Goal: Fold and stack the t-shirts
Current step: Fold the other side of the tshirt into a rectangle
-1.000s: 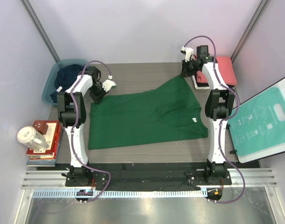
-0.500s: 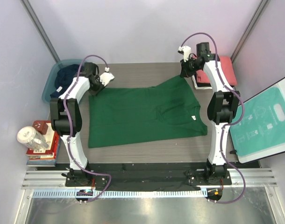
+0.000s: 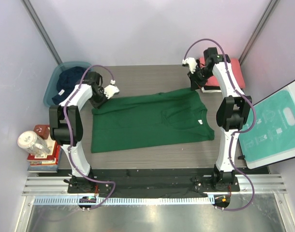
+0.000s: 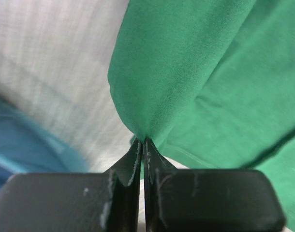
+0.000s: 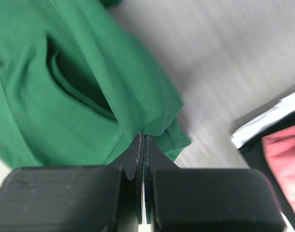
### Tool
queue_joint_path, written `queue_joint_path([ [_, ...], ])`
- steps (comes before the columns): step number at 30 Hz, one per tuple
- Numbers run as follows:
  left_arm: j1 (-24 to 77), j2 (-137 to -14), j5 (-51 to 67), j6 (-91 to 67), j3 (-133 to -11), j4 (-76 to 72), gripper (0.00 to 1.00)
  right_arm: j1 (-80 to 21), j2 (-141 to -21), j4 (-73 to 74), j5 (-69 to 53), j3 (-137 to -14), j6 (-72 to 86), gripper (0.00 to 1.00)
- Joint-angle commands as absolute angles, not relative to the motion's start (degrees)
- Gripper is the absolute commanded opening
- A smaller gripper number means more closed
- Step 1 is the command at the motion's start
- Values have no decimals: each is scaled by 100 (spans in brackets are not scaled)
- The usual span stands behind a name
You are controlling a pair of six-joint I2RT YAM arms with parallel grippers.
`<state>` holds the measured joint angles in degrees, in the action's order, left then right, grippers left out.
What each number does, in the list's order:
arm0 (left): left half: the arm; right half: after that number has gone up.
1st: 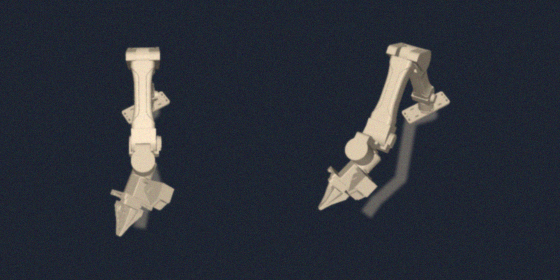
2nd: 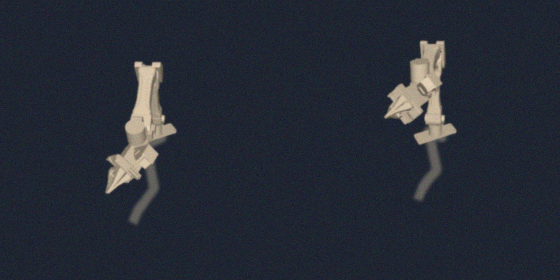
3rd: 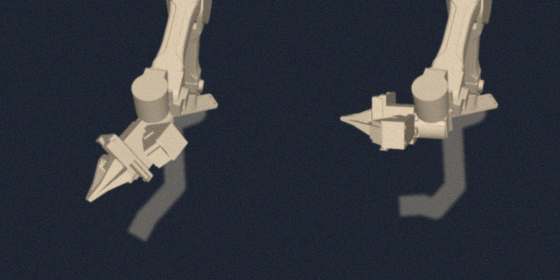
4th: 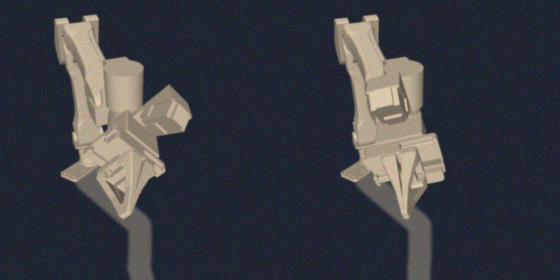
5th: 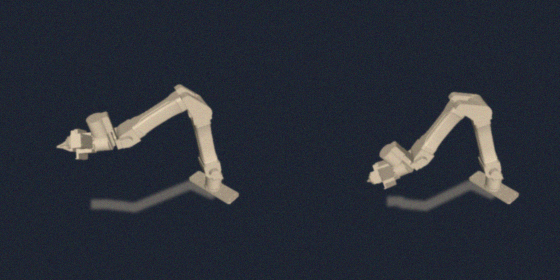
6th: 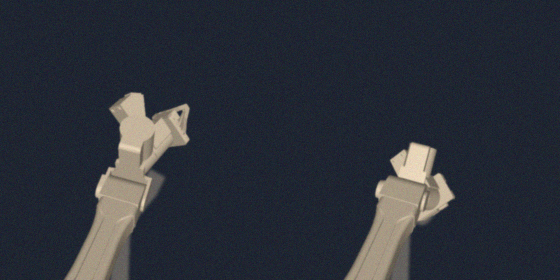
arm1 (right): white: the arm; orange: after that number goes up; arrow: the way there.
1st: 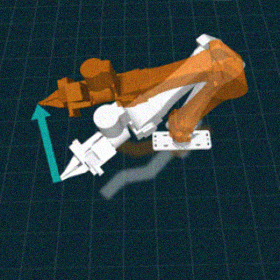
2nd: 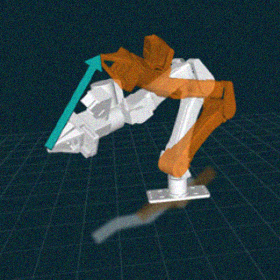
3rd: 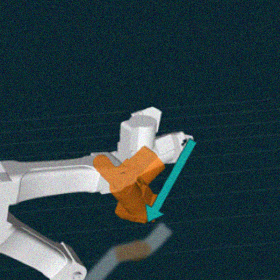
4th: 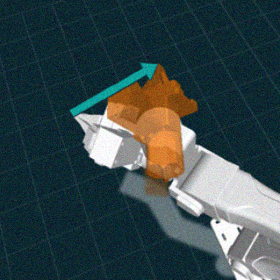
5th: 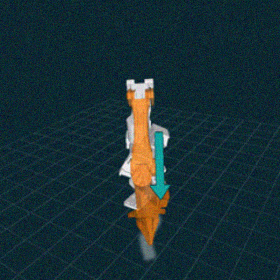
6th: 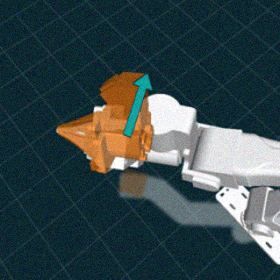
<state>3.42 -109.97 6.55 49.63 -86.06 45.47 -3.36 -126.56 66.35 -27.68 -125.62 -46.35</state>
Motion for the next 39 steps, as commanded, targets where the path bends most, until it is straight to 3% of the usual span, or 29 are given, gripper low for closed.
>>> queue_joint_path([
  [1,378,-10591,800,5247,-8543,4895,0,-387,-12252,7662,-2602,-12507,-5510,1],
  [9,378,-10406,773,5624,-8429,5168,0,-387,-12103,8638,-2303,-12322,-6292,1],
  [21,387,-10678,870,6292,-8604,6388,0,-554,-11672,8640,-1636,-10961,-6847,4],
  [23,404,-10863,826,6468,-8674,6669,10,-642,-11716,8640,-1530,-10672,-6899,18],
  [24,404,-10907,826,6495,-8701,6915,21,-668,-11707,8640,-1442,-10574,-6934,23],
  [25,404,-11012,809,6573,-8736,7074,47,-694,-11698,8631,-1407,-10486,-7004,29],
  [26,404,-11039,817,6661,-8771,7162,56,-703,-11690,8631,-1371,-10346,-7048,40],
  [28,404,-11039,817,6741,-8780,7330,68,-703,-11689,8640,-1301,-10301,-7093,46],
  [30,387,-11004,818,6741,-8824,7287,68,-703,-11733,8631,-1301,-10423,-7102,50],
  [39,193,-11250,809,6100,-9360,6126,64,-413,-12760,8490,-2232,-12321,-6162,51],
])
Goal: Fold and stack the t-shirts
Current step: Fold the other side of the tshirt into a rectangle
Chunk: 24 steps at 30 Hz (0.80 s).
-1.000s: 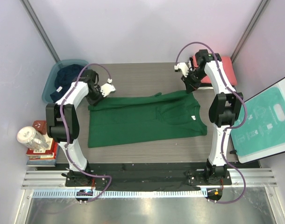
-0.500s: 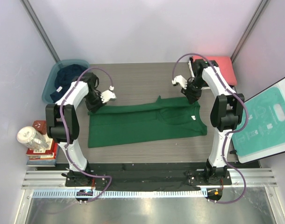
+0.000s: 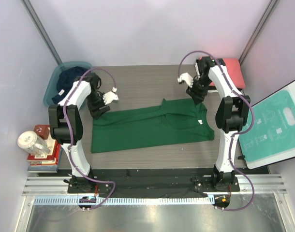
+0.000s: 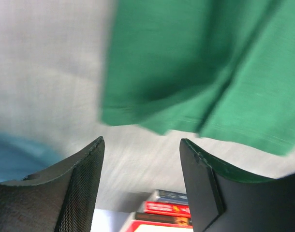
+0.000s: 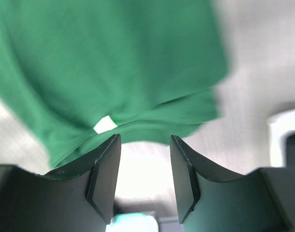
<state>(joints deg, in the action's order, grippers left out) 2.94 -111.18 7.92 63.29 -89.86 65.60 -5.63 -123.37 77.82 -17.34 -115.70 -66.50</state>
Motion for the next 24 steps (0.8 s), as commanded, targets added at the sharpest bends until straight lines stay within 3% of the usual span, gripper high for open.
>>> queue_joint_path([
  [1,185,-11276,826,6108,-9404,6126,63,-404,-12840,8482,-2267,-12470,-6135,51],
  [12,193,-11566,914,6144,-9527,6240,63,-404,-13359,8166,-2285,-12357,-6109,53],
  [24,229,-11478,923,6082,-9387,6240,62,-167,-13922,6698,-2645,-13087,-4404,57],
])
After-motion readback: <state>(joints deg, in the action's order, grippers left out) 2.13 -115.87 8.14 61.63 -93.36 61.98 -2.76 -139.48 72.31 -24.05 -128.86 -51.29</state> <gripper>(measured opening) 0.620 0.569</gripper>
